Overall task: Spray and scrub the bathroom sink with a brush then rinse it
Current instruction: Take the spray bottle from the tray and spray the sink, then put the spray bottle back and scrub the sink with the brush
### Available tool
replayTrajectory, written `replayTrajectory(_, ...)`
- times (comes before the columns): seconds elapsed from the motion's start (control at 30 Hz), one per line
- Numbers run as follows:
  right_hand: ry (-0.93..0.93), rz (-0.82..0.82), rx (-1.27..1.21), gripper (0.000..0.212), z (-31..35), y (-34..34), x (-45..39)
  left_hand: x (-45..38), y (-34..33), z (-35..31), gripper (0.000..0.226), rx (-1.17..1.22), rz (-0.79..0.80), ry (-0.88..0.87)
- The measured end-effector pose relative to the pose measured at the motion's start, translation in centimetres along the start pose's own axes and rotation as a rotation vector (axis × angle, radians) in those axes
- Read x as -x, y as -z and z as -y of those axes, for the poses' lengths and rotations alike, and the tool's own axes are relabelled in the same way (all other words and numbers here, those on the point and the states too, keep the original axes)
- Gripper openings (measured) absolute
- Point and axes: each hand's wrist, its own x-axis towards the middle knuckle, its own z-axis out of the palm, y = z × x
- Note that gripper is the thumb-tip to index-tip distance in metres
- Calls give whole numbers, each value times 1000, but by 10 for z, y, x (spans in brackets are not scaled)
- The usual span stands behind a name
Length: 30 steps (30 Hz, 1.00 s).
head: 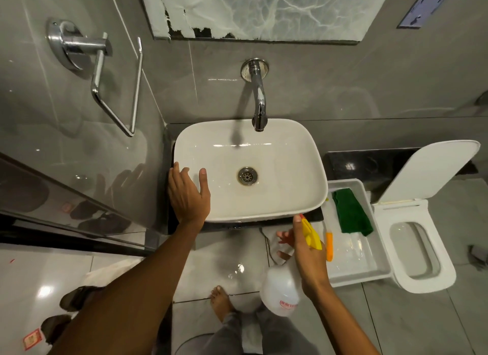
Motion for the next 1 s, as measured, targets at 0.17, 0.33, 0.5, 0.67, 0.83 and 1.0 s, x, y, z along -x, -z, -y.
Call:
replayTrajectory(0.17, 30, 13, -43, 54, 9, 15, -1, 13, -6, -12, 58, -137, 20, -293)
replayTrajectory(0.33, 15, -29, -67, 57, 11, 50, -32, 50, -38, -69, 53, -48, 109, -524)
replayTrajectory(0.5, -1, -96, -132, 72, 7, 102, -68, 79, -77, -153, 59, -23, 257, -669)
replayTrajectory(0.67, -3, -188, -152, 70, -13, 166, -117, 104, -119, -216, 70, -57, 387, -759)
replayTrajectory(0.83, -9, -240, -185, 48, -46, 213, -173, 119, -156, -243, 76, -152, 520, -801)
replayTrajectory(1.0, 7, -362, -149, 10, -95, 236, -222, 127, -180, -237, 74, -314, 570, -842)
